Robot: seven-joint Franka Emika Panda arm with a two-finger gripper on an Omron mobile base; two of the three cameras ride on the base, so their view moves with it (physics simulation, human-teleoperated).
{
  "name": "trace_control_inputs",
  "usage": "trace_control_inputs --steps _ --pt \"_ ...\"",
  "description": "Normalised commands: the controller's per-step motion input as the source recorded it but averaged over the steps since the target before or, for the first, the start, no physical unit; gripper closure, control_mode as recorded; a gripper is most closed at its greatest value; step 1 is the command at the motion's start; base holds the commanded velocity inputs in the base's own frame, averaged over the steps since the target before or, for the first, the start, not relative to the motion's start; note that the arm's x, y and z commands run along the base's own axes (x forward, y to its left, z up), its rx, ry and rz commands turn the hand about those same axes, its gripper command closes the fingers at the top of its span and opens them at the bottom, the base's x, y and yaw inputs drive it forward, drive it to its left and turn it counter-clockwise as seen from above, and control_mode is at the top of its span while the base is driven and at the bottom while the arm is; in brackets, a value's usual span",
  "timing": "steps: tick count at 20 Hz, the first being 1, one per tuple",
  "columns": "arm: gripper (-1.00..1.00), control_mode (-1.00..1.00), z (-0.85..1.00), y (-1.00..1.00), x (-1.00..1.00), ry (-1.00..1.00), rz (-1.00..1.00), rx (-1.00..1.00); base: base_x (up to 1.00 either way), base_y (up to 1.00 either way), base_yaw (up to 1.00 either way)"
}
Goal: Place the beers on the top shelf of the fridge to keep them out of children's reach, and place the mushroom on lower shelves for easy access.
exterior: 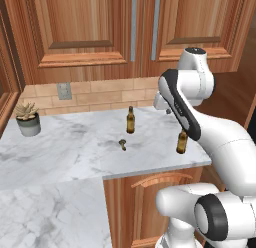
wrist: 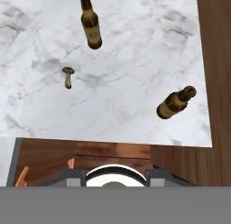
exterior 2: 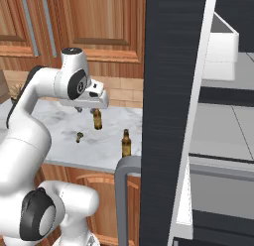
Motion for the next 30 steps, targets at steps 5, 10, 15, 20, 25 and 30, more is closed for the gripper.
trace_control_inputs --steps 5,10,15,20,25,30 --pt "-1.00 -1.00 -0.23 0.00 -0.10 -0.04 0.00 0.00 0.00 0.00 0.00" --pt "-1.00 -1.00 -0.69 0.27 0.01 -0.04 0.01 0.00 0.00 0.00 0.00" --pt "-1.00 -1.00 -0.78 0.65 0.33 0.01 0.01 0.00 0.00 0.00 0.00" --pt "-1.00 -1.00 -0.75 0.64 0.44 0.03 0.00 0.00 0.00 0.00 0.00" --pt "-1.00 -1.00 -0.41 0.47 0.52 0.02 0.00 0.00 0.00 0.00 0.00" --pt "-1.00 -1.00 -0.17 0.32 0.35 0.00 0.00 0.00 0.00 0.00 0.00"
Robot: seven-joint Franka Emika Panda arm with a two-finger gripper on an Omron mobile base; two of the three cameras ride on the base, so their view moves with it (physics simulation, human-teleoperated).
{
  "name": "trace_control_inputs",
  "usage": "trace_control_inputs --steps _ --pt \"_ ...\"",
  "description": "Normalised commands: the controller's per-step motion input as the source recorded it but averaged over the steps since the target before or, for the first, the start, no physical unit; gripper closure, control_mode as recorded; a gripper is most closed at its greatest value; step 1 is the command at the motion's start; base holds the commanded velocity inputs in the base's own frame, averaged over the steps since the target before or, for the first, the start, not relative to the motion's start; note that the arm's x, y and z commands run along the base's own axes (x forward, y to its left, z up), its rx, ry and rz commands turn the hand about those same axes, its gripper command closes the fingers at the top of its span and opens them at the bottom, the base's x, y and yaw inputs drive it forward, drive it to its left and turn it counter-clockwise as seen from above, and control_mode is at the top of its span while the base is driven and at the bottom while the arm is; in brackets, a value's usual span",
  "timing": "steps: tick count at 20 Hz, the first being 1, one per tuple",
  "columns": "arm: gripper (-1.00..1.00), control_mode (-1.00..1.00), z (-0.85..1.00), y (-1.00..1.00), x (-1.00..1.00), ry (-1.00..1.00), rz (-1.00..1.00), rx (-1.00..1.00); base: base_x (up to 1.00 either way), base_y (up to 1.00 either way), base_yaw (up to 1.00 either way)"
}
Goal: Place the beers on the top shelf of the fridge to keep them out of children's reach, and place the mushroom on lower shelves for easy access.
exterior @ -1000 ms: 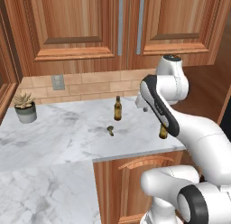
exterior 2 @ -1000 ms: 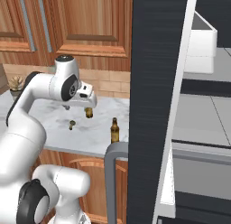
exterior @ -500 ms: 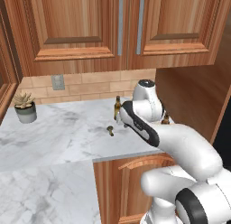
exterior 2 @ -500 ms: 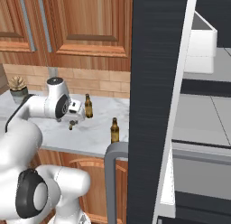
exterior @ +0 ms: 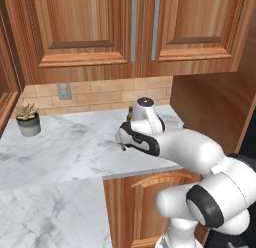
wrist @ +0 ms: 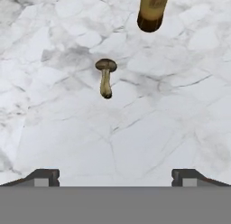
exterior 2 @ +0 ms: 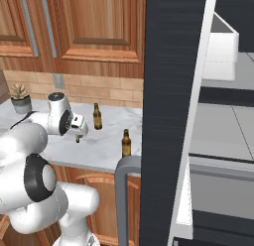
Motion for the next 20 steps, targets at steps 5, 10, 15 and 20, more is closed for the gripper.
trace_control_inputs --steps 5,10,15,20 --pt "-1.00 -1.00 -0.12 0.19 0.32 0.00 0.00 0.00 0.00 0.00 0.00" --pt "-1.00 -1.00 -0.28 0.07 0.30 0.00 -0.03 0.00 0.00 0.00 0.00" --pt "-1.00 -1.00 -0.45 0.00 0.34 0.00 -0.06 0.00 0.00 0.00 0.00" --pt "-1.00 -1.00 -0.29 0.02 0.32 0.00 -0.05 0.00 0.00 0.00 0.00"
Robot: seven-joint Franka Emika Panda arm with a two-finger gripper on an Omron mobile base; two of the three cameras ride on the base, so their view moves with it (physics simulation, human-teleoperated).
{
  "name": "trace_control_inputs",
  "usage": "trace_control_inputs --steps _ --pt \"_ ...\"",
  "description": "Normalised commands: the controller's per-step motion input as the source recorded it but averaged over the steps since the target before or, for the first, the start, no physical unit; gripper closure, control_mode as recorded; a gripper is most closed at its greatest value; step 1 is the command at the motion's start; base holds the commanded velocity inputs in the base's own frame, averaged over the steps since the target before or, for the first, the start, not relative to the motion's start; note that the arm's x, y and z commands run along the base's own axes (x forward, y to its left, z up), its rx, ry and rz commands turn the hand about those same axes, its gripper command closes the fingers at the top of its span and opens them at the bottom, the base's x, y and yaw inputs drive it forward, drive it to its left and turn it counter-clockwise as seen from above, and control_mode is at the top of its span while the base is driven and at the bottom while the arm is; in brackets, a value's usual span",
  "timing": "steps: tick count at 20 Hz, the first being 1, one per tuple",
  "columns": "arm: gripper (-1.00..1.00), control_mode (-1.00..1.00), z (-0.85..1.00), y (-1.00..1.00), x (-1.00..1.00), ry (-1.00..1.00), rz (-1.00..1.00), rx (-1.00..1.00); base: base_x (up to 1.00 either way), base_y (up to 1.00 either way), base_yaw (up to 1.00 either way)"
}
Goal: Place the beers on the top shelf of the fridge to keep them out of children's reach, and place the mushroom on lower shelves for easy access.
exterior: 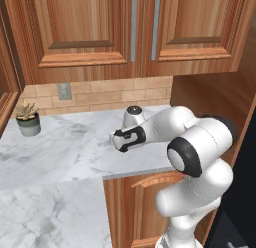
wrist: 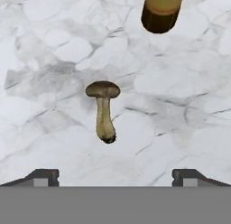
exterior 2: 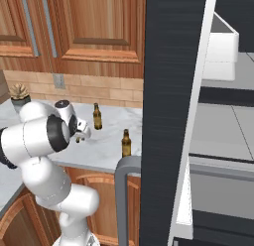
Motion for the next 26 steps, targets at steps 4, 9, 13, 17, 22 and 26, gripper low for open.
trace_control_inputs --steps 4,9,13,17,22,26 --pt "-1.00 -1.00 -0.24 0.02 0.35 0.00 -0.05 0.00 0.00 0.00 0.00" --pt "-1.00 -1.00 -0.22 0.03 0.36 0.00 -0.03 0.00 0.00 0.00 0.00" --pt "-1.00 -1.00 -0.23 0.17 0.31 0.00 -0.02 0.00 0.00 0.00 0.00" --pt "-1.00 -1.00 -0.26 0.23 0.29 0.00 -0.01 0.00 0.00 0.00 0.00" --pt "1.00 -1.00 -0.32 0.14 0.21 0.01 0.00 0.00 0.00 0.00 0.00" --pt "1.00 -1.00 -0.28 0.10 0.09 0.03 0.00 0.00 0.00 0.00 0.00"
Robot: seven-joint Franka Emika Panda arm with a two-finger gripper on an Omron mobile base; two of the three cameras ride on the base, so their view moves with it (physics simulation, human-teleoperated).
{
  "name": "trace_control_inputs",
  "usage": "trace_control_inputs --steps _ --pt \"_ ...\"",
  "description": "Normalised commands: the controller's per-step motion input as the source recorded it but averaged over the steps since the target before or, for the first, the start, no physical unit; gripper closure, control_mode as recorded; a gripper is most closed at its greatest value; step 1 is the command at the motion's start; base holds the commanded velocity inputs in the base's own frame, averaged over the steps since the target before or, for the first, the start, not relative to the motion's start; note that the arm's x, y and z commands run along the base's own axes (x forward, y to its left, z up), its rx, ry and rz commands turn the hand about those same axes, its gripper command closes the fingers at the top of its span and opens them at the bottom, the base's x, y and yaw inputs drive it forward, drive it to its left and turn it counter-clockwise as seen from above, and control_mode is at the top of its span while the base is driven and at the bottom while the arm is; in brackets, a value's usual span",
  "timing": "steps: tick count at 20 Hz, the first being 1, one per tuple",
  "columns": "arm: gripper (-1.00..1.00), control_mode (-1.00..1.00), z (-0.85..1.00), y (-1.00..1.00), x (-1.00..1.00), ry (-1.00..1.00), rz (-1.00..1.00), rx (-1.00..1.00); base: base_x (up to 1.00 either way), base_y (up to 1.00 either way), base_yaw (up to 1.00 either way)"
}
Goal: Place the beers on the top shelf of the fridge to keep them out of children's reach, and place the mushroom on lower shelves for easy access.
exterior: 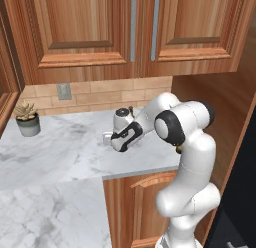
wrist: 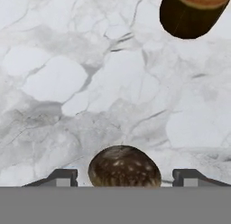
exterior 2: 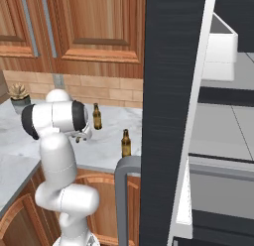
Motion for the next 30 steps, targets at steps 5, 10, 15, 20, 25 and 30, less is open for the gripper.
trace_control_inputs --steps 5,10,15,20,25,30 --pt "1.00 -1.00 -0.06 0.00 0.01 0.00 0.00 0.00 0.00 0.00 0.00" --pt "1.00 -1.00 0.00 0.01 -0.01 0.00 0.02 0.00 0.00 0.00 0.00" --pt "1.00 -1.00 0.62 -0.07 -0.69 0.00 0.02 0.00 0.00 0.00 0.00" --pt "1.00 -1.00 1.00 -0.31 -0.77 -0.08 0.00 0.00 0.00 0.00 0.00" --pt "1.00 -1.00 1.00 -0.40 -0.91 -0.22 0.00 0.01 0.00 0.00 0.00" --pt "1.00 -1.00 0.99 -0.43 -0.77 -0.19 0.00 0.04 0.00 0.00 0.00"
